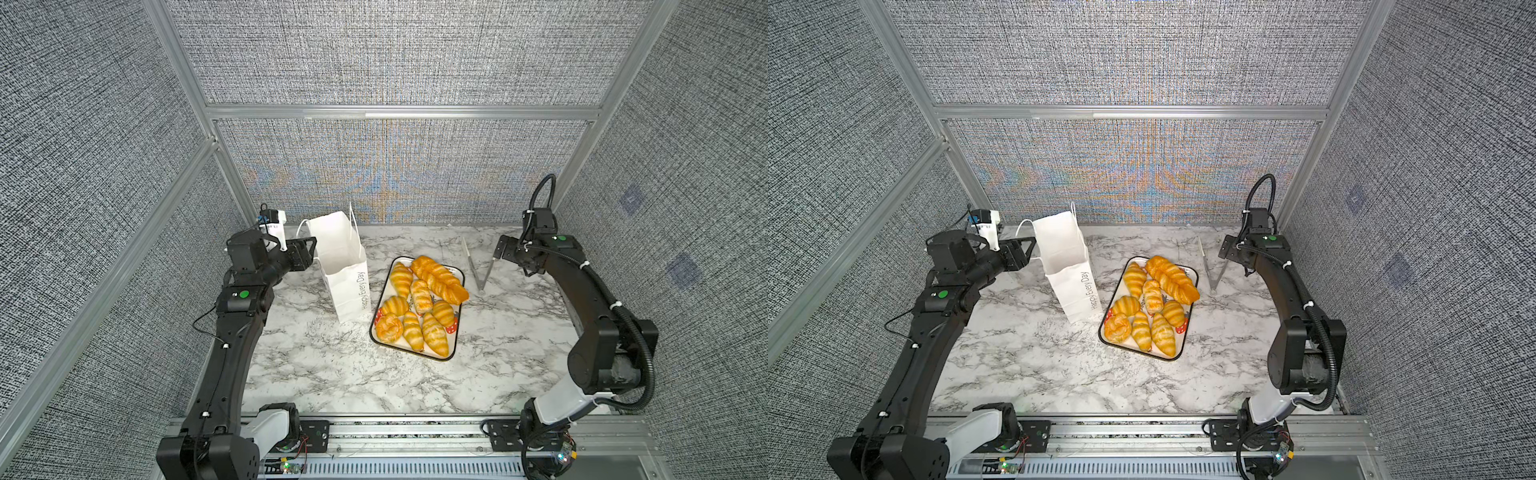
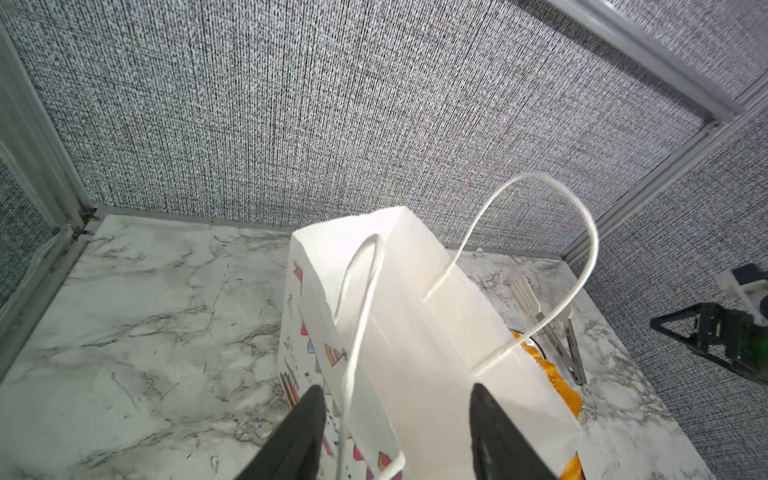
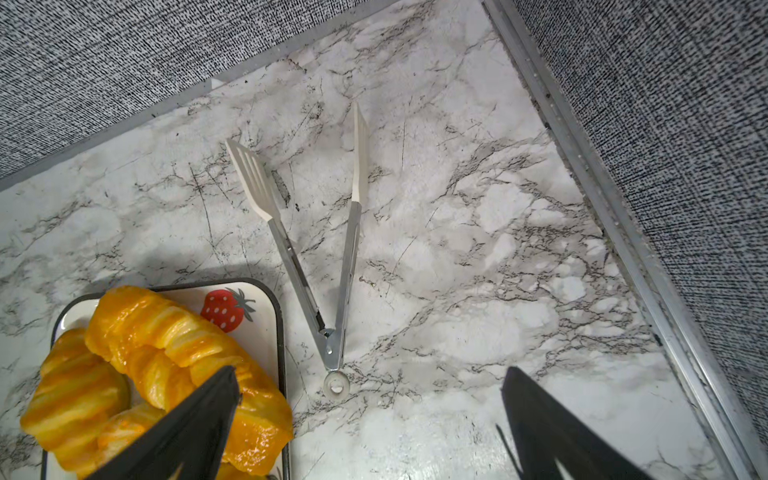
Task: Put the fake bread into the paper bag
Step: 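Grasp the white bag handle with the left gripper while the right reaches over the tongs, then lower the right gripper onto the metal tongs and close on their handles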
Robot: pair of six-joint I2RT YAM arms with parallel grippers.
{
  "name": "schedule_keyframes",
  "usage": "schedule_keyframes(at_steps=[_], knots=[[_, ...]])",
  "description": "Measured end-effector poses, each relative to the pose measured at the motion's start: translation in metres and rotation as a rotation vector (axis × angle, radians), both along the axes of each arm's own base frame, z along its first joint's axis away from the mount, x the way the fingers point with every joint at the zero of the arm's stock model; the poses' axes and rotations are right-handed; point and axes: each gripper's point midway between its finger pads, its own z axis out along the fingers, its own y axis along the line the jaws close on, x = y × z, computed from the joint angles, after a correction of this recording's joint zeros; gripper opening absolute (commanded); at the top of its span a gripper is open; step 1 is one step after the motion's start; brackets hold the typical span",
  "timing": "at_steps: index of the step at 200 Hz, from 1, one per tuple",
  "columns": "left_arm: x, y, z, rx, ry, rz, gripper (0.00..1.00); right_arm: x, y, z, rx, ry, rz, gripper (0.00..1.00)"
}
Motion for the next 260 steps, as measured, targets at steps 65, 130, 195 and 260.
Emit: schedule_keyframes(at_steps=[65, 130, 195, 260], knots=[[-0.008, 0.01, -0.015, 0.044, -0.012, 0.045, 0.17, 0.002, 0.007, -0.014, 0.025, 0.033, 0.031, 0.99], [-0.01, 0.016, -0.009, 0.046, -0.066, 0.076, 0.12, 0.023, 0.02, -0.061, 0.075, 0.129, 0.082, 0.99], [-0.009, 0.015, -0.012, 0.031, -0.062, 0.075, 0.11, 0.045, 0.04, -0.107, 0.042, 0.236, 0.149, 0.99], [-0.012, 0.015, -0.013, 0.03, -0.064, 0.078, 0.09, 0.053, 0.035, -0.14, -0.002, 0.31, 0.148, 0.99]])
